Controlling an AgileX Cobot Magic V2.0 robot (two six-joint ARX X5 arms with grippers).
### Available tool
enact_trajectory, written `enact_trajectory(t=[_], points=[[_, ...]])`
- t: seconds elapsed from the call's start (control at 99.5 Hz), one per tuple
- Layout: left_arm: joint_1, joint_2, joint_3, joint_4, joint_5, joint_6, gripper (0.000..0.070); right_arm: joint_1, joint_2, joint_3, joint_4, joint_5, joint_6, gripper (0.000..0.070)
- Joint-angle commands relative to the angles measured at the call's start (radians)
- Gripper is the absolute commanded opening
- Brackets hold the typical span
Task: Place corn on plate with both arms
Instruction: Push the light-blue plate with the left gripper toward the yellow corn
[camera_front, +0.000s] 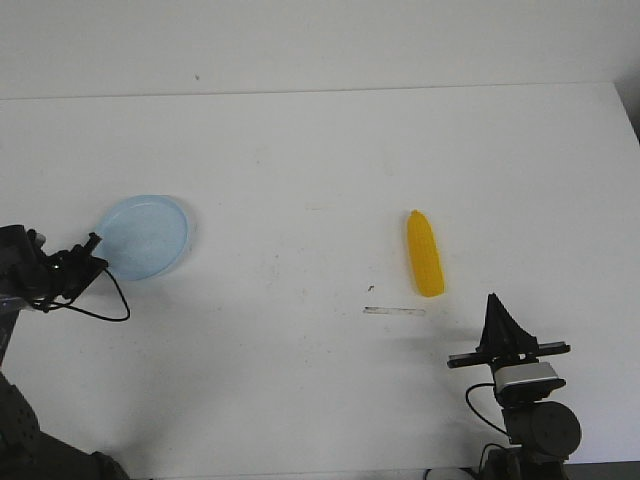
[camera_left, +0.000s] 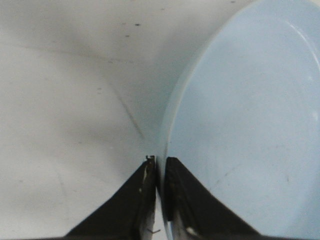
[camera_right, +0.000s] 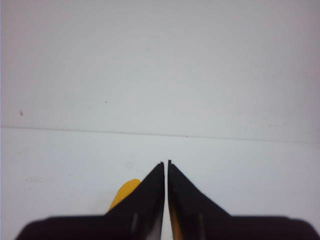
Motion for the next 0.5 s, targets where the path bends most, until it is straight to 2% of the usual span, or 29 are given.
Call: enact_trajectory(t=[0.0,0.121,0.322,0.493], points=[[-0.020,-0.018,0.010,0.002,0.014,-0.005,0.0001,0.002,0.000,-0.001,0.011,-0.001,0.009,0.0007],[-0.120,-0.046,0.010,0.003,0.014,-0.004,0.0001,0.002,0.000,-0.001,0.011,-0.001,0.009,0.0007],[-0.375,-0.040,0.010,0.026,0.007,-0.006,0.0001,0.002,0.000,-0.001,0.011,-0.001,0.009,0.0007],[-0.584,-0.026,0.010,0.053,-0.080,-0.006,0.0001,0.002,0.000,-0.001,0.011,-0.001,0.009,0.0007]])
